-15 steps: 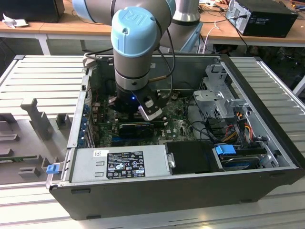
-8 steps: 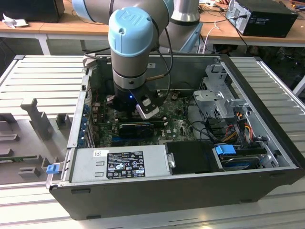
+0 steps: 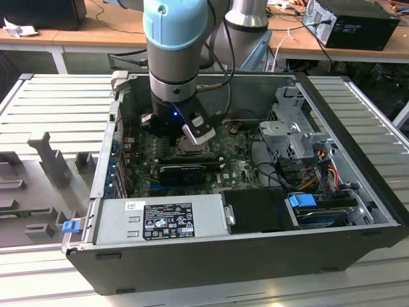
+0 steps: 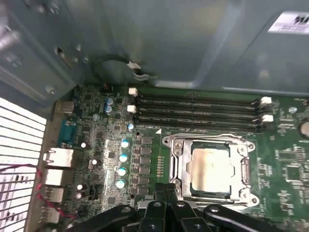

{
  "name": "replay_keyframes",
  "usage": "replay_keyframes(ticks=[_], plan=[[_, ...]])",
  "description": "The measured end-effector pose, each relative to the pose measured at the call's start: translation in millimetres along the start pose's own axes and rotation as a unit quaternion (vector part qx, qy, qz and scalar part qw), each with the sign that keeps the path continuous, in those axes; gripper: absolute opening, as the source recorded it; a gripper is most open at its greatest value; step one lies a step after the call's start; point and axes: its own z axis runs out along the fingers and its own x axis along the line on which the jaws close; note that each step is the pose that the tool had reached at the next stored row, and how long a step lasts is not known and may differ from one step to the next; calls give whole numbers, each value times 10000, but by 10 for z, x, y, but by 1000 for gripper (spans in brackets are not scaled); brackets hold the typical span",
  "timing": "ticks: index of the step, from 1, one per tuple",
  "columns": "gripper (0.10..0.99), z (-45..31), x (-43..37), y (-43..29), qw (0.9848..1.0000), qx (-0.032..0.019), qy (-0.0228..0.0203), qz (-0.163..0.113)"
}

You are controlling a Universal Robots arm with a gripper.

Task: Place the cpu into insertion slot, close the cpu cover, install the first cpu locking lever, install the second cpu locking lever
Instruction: 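Install the second cpu locking lever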

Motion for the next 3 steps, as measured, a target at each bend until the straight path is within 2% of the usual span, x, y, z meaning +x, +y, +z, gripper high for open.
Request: replay_keyframes(ticks=[2, 3], plan=[[106, -134, 0, 37, 10000, 0, 0, 0], [106, -133, 0, 37, 10000, -2, -1, -1]])
